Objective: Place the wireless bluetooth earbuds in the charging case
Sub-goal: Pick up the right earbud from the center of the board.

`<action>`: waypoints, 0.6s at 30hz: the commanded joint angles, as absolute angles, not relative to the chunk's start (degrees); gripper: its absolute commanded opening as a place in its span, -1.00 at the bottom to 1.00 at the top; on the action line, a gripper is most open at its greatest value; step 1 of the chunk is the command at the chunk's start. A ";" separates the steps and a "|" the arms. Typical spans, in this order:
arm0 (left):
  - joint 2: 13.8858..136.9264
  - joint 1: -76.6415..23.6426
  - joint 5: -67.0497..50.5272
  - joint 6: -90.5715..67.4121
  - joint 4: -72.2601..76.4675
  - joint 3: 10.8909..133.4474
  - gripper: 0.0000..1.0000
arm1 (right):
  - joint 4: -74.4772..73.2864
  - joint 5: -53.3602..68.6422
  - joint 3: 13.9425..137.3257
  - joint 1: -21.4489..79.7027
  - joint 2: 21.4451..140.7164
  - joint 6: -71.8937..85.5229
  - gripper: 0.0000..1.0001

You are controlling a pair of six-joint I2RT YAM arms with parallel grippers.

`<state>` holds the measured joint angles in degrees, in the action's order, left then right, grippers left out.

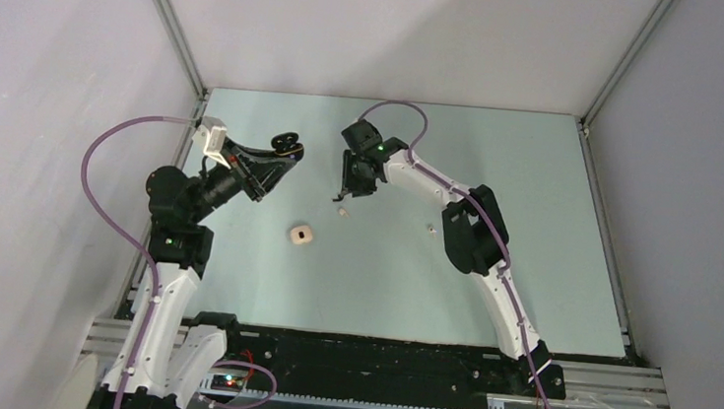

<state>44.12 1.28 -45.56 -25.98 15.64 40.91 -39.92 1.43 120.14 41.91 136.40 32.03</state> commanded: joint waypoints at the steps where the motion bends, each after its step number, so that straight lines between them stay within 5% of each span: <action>1: 43.07 2.09 -45.21 -24.16 15.22 41.94 -1.00 | -40.40 -1.19 123.57 42.31 138.09 34.45 -0.28; 9: 43.66 2.26 -45.63 -23.33 14.93 41.49 -1.00 | -37.68 3.30 125.23 42.10 140.23 33.82 -0.12; 18: 44.12 2.37 -45.65 -23.29 14.87 41.48 -1.00 | -37.54 3.07 125.41 42.19 141.57 34.12 -0.18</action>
<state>44.25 1.69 -45.56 -24.40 13.93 40.91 -38.63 3.07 122.28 41.93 140.16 33.47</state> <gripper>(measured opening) 0.283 0.428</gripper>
